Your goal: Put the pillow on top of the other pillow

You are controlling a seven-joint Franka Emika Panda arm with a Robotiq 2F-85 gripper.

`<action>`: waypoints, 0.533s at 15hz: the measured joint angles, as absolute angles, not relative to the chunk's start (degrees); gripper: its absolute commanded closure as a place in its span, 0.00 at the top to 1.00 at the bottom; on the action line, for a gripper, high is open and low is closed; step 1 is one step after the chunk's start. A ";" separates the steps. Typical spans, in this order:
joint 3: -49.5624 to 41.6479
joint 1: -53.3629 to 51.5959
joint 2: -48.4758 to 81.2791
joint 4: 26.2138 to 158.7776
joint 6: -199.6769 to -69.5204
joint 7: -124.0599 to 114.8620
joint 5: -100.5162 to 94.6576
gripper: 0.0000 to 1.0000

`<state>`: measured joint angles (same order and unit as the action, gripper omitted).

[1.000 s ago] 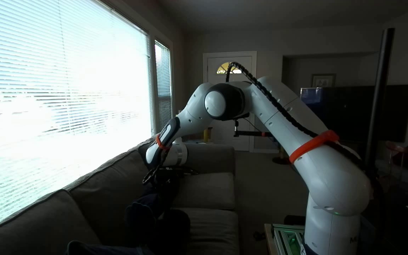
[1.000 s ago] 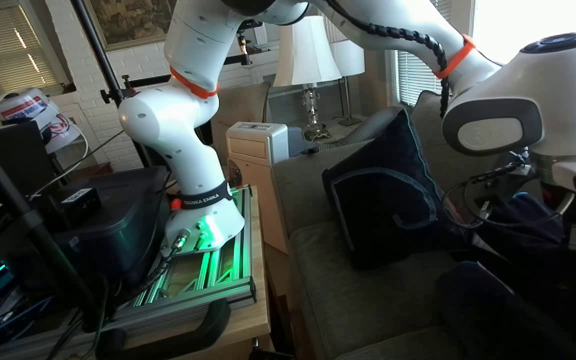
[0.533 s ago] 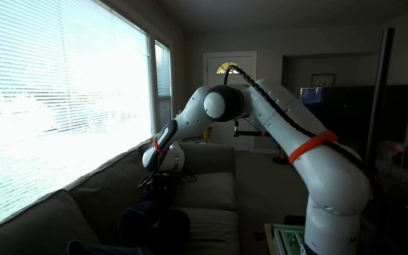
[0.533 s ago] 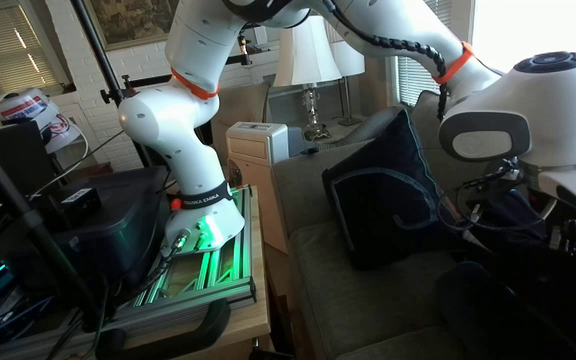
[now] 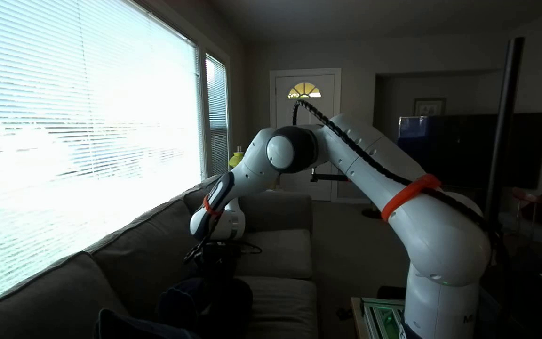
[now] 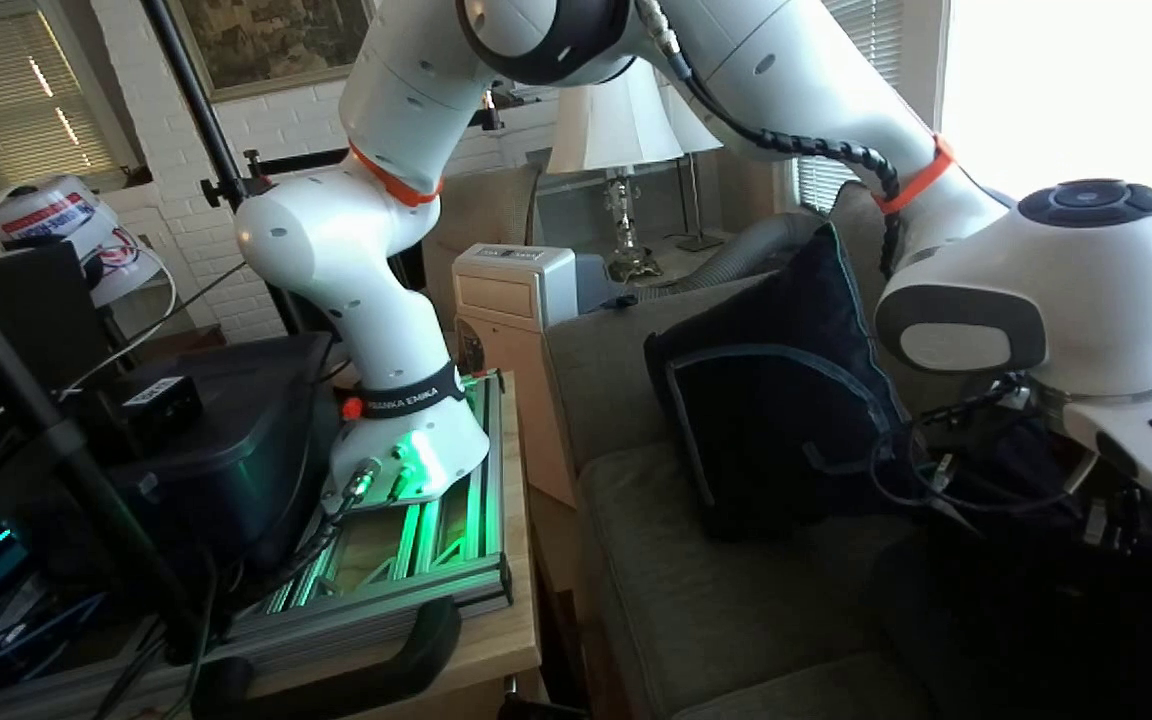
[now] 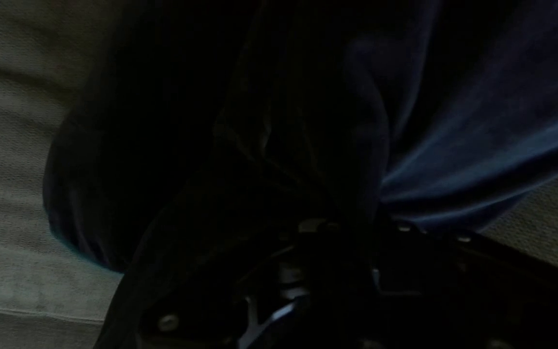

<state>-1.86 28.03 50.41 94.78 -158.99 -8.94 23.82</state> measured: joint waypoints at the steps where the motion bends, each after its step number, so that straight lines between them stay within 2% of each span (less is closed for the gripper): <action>1: -1.86 28.03 51.15 94.21 -159.01 -8.94 23.82 0.39; 2: -1.86 28.03 51.77 93.60 -159.02 -8.94 23.82 0.44; 8: -1.96 27.96 52.85 90.72 -159.04 -9.39 23.82 0.91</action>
<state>-1.96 27.96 52.85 90.72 -159.04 -9.39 23.82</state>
